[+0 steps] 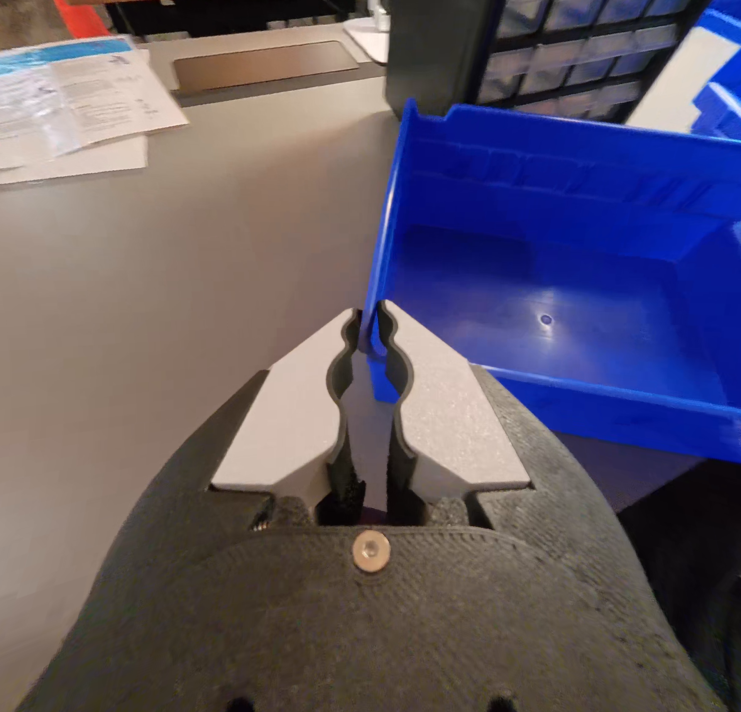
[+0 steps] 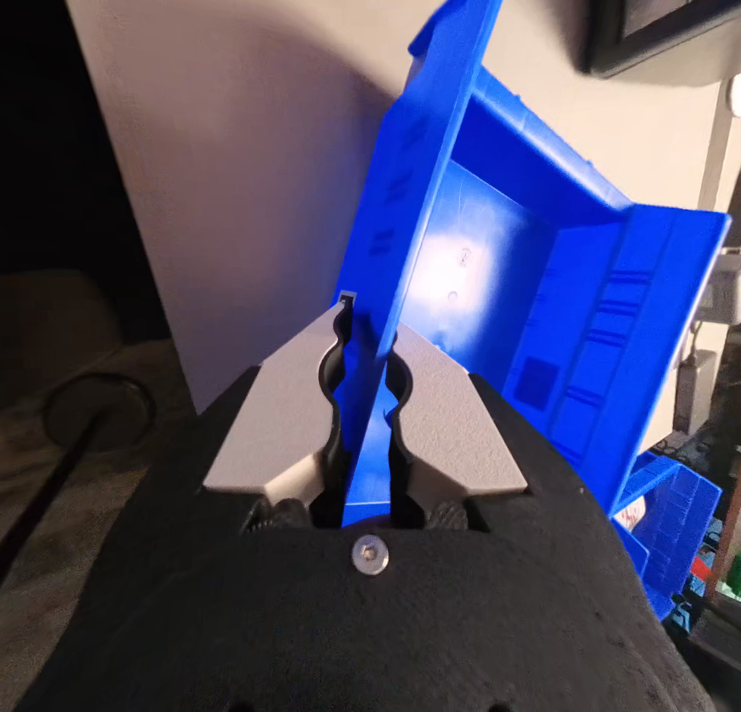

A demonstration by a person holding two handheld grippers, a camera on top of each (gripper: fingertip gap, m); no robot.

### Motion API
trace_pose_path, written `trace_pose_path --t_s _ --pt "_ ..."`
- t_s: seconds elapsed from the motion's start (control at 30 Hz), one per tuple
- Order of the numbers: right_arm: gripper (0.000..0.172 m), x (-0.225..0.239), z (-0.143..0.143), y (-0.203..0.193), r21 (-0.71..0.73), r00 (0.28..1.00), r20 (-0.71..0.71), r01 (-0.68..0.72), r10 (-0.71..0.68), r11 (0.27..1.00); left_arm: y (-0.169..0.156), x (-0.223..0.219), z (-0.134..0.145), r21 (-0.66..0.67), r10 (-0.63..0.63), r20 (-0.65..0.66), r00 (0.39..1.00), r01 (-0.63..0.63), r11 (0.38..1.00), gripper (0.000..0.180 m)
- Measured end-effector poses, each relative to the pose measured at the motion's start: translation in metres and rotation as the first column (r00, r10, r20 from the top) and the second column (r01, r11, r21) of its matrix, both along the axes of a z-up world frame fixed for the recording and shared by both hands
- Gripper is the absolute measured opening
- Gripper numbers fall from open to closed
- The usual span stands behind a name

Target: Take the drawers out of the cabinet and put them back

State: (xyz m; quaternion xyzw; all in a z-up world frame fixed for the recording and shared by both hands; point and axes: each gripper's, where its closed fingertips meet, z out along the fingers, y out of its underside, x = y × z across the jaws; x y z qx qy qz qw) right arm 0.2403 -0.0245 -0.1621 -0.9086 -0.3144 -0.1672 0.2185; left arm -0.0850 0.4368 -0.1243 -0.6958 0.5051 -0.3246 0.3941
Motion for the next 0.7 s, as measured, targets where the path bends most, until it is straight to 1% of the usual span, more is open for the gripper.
trace_pose_path --t_s 0.03,0.07,0.13,0.2,0.23,0.27,0.33,0.4,0.43,0.5,0.53,0.57,0.63,0.7 --pt "0.018 0.003 0.001 0.001 0.003 1.000 0.007 -0.003 0.003 1.000 0.005 -0.004 0.002 0.016 0.039 -0.004 0.999 -0.039 0.999 0.010" --pt "0.022 0.007 0.003 0.002 0.021 1.000 0.019 -0.002 0.002 1.000 0.009 -0.008 0.007 0.036 0.084 0.009 0.996 -0.084 0.996 0.017" --pt "0.037 0.014 0.009 0.005 0.079 0.998 0.055 0.032 -0.036 0.996 0.005 -0.014 0.026 0.055 0.154 0.093 0.984 -0.160 0.986 0.033" --pt "0.056 0.019 0.021 0.005 0.174 0.991 0.070 0.105 -0.118 0.979 -0.012 -0.022 0.044 0.040 0.207 0.187 0.960 -0.218 0.975 0.050" --pt "0.061 0.021 0.029 0.003 0.239 0.983 0.068 0.150 -0.171 0.959 -0.023 -0.025 0.049 0.032 0.231 0.223 0.947 -0.244 0.969 0.057" --pt "0.062 0.022 0.038 -0.001 0.313 0.971 0.057 0.202 -0.231 0.928 -0.036 -0.029 0.052 0.024 0.252 0.251 0.935 -0.266 0.964 0.061" --pt "0.060 0.017 0.054 -0.016 0.448 0.943 -0.013 0.304 -0.334 0.841 -0.063 -0.032 0.051 -0.006 0.281 0.289 0.915 -0.292 0.956 0.062" --pt "0.059 0.001 0.064 -0.036 0.550 0.924 -0.112 0.365 -0.367 0.751 -0.085 -0.032 0.044 -0.048 0.302 0.306 0.903 -0.302 0.952 0.062" --pt "0.054 -0.011 0.067 -0.047 0.586 0.920 -0.174 0.384 -0.352 0.714 -0.093 -0.031 0.041 -0.066 0.309 0.311 0.899 -0.304 0.951 0.062" --pt "0.044 -0.031 0.069 -0.066 0.613 0.890 -0.349 0.453 -0.292 0.648 -0.103 -0.030 0.038 -0.105 0.317 0.321 0.892 -0.299 0.948 0.063" --pt "0.041 -0.033 0.067 -0.074 0.603 0.860 -0.421 0.504 -0.290 0.618 -0.107 -0.029 0.038 -0.124 0.312 0.325 0.893 -0.286 0.950 0.065" --pt "0.041 -0.029 0.059 -0.081 0.578 0.831 -0.460 0.548 -0.313 0.605 -0.111 -0.027 0.037 -0.141 0.301 0.326 0.896 -0.269 0.953 0.066" --pt "0.041 -0.016 0.032 -0.092 0.502 0.784 -0.469 0.615 -0.405 0.609 -0.119 -0.019 0.032 -0.165 0.267 0.310 0.912 -0.225 0.960 0.066" --pt "0.041 0.000 0.014 -0.091 0.456 0.738 -0.484 0.671 -0.470 0.585 -0.128 -0.008 0.023 -0.194 0.217 0.286 0.933 -0.165 0.967 0.067"
